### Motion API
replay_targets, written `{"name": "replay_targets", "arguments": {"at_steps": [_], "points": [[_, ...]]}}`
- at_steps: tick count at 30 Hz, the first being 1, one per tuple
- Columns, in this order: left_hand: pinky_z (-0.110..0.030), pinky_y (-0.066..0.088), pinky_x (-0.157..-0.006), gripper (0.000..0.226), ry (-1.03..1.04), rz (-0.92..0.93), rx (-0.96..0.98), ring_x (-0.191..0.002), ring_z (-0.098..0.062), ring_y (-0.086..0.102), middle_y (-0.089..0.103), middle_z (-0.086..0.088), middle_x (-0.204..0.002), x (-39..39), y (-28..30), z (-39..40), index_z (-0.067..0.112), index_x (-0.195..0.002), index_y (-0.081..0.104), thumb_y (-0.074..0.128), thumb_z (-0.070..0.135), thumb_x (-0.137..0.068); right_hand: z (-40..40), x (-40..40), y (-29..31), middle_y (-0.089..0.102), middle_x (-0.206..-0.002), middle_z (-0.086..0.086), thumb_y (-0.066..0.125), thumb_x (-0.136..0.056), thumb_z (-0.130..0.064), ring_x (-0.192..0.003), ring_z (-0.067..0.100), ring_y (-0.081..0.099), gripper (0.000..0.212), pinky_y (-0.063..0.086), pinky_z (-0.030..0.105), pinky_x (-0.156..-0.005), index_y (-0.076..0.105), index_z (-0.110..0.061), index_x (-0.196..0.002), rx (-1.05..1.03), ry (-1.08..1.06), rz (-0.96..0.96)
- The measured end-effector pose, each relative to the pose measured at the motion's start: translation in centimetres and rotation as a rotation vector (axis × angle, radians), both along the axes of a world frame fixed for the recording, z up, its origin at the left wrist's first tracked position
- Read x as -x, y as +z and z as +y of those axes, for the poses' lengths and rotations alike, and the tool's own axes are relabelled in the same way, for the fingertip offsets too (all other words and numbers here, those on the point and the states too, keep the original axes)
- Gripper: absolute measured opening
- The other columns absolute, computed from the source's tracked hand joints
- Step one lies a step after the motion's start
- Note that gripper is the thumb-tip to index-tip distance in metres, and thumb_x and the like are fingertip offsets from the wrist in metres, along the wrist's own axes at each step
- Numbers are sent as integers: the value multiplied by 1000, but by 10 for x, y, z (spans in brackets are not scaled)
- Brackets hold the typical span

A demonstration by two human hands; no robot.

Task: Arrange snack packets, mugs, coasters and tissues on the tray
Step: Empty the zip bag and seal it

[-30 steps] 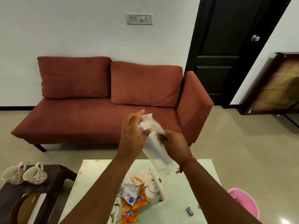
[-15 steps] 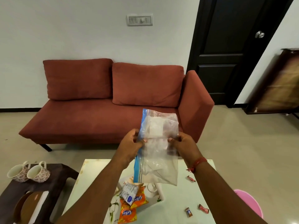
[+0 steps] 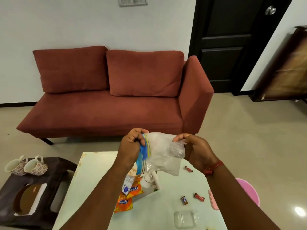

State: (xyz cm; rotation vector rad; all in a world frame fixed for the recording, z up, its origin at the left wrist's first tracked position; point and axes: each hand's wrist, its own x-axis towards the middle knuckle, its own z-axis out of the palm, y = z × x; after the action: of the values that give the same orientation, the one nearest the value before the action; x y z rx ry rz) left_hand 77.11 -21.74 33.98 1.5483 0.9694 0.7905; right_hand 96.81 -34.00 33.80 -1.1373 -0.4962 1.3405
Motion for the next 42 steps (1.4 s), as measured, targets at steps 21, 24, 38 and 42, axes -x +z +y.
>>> {"name": "replay_targets", "arguments": {"at_steps": [21, 24, 38, 42], "points": [[-20, 46, -81, 30, -325, 466, -274, -103, -19, 56, 41, -3, -120, -47, -34, -88, 28, -94, 67, 57, 1, -89, -69, 32, -19, 27, -151, 5, 56, -81, 10, -133, 23, 43, 80, 42, 24, -105, 32, -17, -152, 357, -31, -1176], [-28, 55, -82, 26, -343, 485, -419, -94, -21, 61, 44, -5, -127, -61, -40, -106, 21, -103, 65, 55, 2, -89, -79, 37, -18, 29, -152, 6, 50, -77, 15, -132, 26, 45, 86, 43, 30, -106, 29, -17, -153, 359, -90, -1293], [-41, 50, -100, 34, -280, 183, 569, -111, -19, 64, 65, 3, -126, -253, -58, -170, 40, -130, 56, 48, 46, -98, -143, -95, -59, 60, -132, 5, 52, -82, -1, -97, 13, 60, 98, 38, 7, -71, -5, -32, -156, 246, -79, -1276], [-41, 55, -91, 44, -141, 134, 630, -112, -21, 62, 58, 4, -135, -329, -95, -200, 47, -137, 45, 47, 24, -101, -177, -170, -99, 47, -149, 5, 58, -87, -12, -134, 23, 46, 90, 33, 39, -115, 2, -20, -157, 343, 31, -1461]]}}
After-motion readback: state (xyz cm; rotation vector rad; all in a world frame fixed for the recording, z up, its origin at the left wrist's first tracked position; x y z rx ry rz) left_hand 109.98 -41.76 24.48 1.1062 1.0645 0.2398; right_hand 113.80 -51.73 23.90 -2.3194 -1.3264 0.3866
